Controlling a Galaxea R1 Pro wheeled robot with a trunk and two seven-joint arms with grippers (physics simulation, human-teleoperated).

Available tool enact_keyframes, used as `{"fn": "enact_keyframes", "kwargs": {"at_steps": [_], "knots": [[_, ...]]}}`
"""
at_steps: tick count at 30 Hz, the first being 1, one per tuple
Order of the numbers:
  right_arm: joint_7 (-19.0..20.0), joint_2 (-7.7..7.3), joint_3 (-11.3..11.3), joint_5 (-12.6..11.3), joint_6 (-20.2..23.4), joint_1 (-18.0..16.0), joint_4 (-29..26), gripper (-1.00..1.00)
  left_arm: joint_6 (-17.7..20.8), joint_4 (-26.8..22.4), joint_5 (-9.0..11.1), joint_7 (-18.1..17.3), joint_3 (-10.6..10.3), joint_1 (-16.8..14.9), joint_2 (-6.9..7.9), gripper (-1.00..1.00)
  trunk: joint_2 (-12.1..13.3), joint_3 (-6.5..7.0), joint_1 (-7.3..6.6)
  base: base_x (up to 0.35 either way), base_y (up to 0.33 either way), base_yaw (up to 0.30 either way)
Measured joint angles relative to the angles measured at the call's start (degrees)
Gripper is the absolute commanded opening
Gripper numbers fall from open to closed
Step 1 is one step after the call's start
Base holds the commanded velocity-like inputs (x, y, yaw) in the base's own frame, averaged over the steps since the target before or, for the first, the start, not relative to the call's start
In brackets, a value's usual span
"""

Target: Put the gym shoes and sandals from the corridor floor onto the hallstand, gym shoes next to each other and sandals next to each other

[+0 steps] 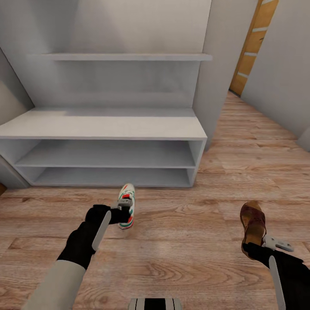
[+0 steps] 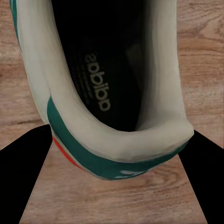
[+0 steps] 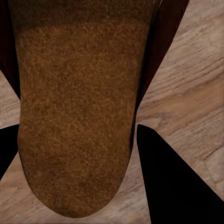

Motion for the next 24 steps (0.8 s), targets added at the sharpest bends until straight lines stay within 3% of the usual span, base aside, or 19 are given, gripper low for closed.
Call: {"fn": "enact_keyframes", "kwargs": {"at_steps": [5,10,24], "knots": [[0.0,-0.34,3.9,-0.1,0.0,0.0,0.0,-1.0,0.0,7.5,-0.2,0.0,-0.1,-7.1,-0.01,-1.0,0.0,0.01,0.0,0.0,0.0,0.0],[0.0,-0.4,4.8,0.0,0.0,0.0,0.0,-1.0,0.0,11.7,-0.1,-0.1,-0.1,-11.6,-0.01,-1.0,0.0,0.0,0.0,0.0,0.0,0.0],[0.2,-0.34,5.2,0.0,-0.5,0.0,0.1,-1.0,-0.2,12.7,0.0,-0.2,-0.3,-13.2,-0.08,-1.0,0.0,0.0,0.0,0.0,0.0,0.0]]}}
